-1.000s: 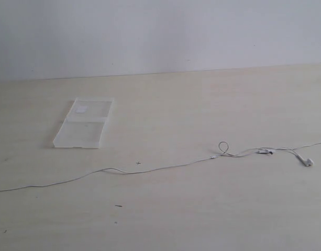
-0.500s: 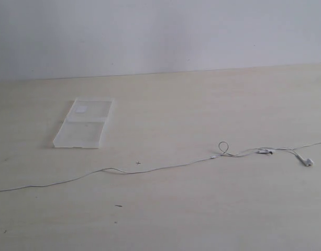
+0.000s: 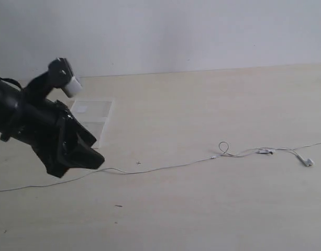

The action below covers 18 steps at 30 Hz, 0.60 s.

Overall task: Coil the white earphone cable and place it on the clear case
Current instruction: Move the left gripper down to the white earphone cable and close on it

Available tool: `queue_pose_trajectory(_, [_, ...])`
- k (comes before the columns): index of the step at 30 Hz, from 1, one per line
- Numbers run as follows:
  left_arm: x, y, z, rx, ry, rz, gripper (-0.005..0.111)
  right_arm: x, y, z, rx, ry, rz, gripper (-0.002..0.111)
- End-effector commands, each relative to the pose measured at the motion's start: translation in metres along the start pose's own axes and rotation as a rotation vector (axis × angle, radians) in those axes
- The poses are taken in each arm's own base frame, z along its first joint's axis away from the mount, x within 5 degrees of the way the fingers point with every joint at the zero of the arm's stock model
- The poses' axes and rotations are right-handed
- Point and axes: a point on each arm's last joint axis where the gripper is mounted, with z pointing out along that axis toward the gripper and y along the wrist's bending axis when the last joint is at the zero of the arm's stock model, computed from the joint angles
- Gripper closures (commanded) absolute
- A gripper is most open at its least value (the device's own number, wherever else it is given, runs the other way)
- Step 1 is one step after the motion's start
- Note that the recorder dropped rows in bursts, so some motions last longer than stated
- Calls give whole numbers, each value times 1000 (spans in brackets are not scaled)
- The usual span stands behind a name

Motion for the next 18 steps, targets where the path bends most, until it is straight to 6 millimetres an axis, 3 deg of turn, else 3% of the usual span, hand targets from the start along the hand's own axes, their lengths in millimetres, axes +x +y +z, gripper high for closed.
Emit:
queue_pose_trajectory(1, [0, 6, 29, -48, 37, 179, 49, 2, 0, 0, 6, 0, -3, 108])
queue_pose_trajectory(7, [6, 20, 47, -133, 61, 204, 49, 2, 0, 0, 6, 0, -3, 108])
queue_pose_trajectory(18, [13, 35, 76, -96, 86, 135, 49, 2, 0, 0, 6, 0, -3, 108])
